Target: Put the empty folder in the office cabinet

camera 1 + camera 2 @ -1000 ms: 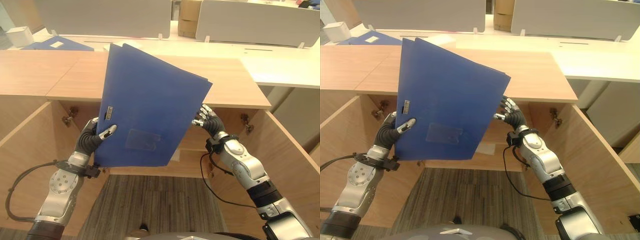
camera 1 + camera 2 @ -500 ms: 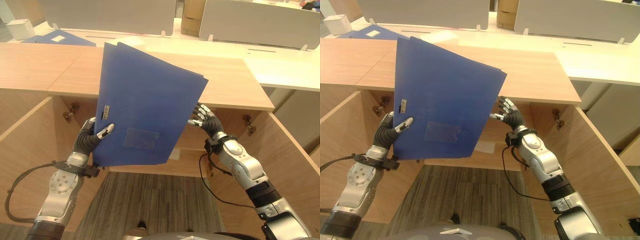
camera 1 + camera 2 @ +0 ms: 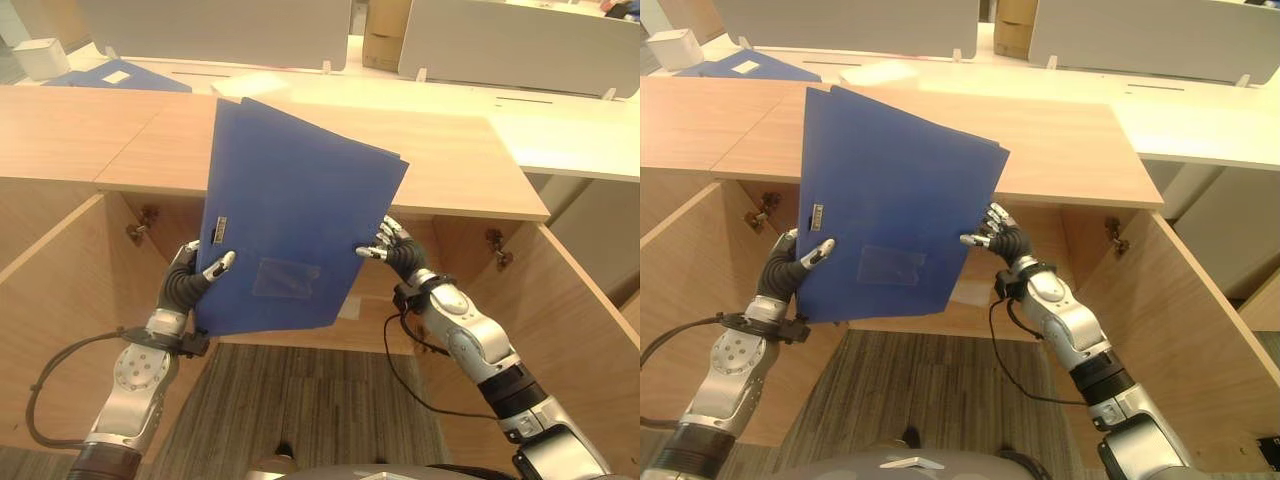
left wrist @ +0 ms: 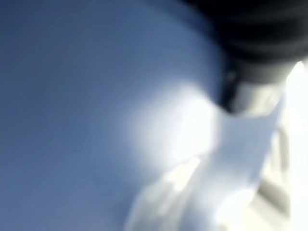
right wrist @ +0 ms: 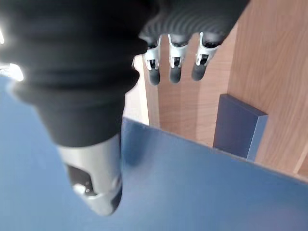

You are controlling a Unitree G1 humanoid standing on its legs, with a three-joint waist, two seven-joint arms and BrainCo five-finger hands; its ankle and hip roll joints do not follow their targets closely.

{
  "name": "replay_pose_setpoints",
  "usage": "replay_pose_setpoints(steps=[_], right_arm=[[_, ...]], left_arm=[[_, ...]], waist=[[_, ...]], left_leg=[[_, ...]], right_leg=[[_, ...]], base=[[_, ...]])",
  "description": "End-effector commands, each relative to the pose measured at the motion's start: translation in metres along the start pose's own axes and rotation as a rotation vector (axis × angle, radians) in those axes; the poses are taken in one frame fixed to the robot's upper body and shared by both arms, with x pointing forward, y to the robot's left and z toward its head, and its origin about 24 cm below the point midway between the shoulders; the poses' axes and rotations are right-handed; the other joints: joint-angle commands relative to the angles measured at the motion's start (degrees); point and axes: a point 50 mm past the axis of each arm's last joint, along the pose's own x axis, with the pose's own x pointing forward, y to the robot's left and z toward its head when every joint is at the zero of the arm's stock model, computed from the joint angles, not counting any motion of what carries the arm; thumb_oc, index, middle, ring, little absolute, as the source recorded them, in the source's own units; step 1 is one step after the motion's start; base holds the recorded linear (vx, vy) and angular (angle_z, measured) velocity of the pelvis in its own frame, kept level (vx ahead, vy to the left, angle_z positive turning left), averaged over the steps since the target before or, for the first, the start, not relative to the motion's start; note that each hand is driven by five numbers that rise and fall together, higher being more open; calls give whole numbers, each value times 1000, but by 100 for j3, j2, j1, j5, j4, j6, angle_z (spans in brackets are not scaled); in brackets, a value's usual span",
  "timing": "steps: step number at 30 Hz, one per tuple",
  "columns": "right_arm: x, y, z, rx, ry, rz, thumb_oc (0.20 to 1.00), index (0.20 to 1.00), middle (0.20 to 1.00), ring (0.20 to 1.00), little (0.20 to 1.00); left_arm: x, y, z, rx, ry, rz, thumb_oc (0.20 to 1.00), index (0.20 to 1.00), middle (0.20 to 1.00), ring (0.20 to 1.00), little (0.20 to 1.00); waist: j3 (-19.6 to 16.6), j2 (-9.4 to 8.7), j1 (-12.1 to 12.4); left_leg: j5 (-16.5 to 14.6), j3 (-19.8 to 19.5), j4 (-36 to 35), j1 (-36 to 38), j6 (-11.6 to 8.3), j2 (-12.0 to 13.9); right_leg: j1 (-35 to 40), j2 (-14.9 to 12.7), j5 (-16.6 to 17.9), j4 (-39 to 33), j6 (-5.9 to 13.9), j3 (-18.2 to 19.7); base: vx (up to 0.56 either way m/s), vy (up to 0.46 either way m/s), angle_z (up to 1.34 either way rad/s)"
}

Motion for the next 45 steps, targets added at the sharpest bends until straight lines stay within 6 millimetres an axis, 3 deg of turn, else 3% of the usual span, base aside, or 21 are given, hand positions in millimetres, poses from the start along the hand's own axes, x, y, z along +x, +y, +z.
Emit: replay_pose_setpoints(steps=[1,20,21,26,27,28,29,41,45], right_arm=[[17,12,46,7,-172,69,1000,1000,1000,1000,1000],[29,35,36,58,-156,111,1000,1000,1000,1000,1000],[29,36,37,42,-167,104,200,200,200,200,200],[29,31,41,-48,-198,63,200,200,200,200,200],[28,30,42,-59,-204,55,200,200,200,200,200],[27,28,43,-79,-214,44,200,200,200,200,200],[26,26,45,-98,-226,40,200,200,200,200,200],[-5,8,40,-238,-277,13,200,200,200,200,200],[-17,3,30,-262,-266,4,200,200,200,200,200]], left_arm=[[21,10,26,54,-167,17,200,200,200,200,200],[39,-23,19,-243,-234,-21,200,200,200,200,200],[41,-27,19,-263,-238,-31,200,200,200,200,200],[43,-33,17,-287,-234,-29,200,200,200,200,200],[43,-34,16,-294,-234,-26,398,398,398,398,398],[42,-33,17,-292,-235,-17,765,765,765,765,765],[41,-32,17,-297,-237,-12,1000,1000,1000,1000,1000],[25,-16,17,-242,-215,111,1000,1000,1000,1000,1000],[15,-16,12,-280,-192,148,1000,1000,1000,1000,1000]], waist=[[-76,-29,89],[-75,-68,39],[-73,-74,24],[-65,-72,-32],[-62,-71,-44],[-62,-71,-54],[-63,-68,-65],[-5,-47,-159],[25,-66,-144]], left_leg=[[-431,22,-23,240,209,-196],[-433,43,-23,238,190,-170],[-438,57,-23,239,185,-162],[-446,84,-23,257,184,-159],[-452,89,-23,258,184,-158],[-455,94,-23,259,183,-156],[-457,103,-23,259,183,-155],[-480,148,-23,254,185,-156],[-483,116,-23,226,192,-160]], right_leg=[[211,-211,81,30,396,85],[219,-201,104,30,367,84],[218,-199,106,29,367,88],[221,-192,104,24,353,135],[218,-192,100,22,351,145],[218,-193,97,22,350,151],[212,-194,98,21,352,162],[194,-208,95,4,379,211],[184,-217,106,5,404,176]], base=[[0,0,0],[0,0,0],[0,0,0],[0,0,0],[0,0,0],[0,0,0],[0,0,0],[0,0,0],[0,0,0]])
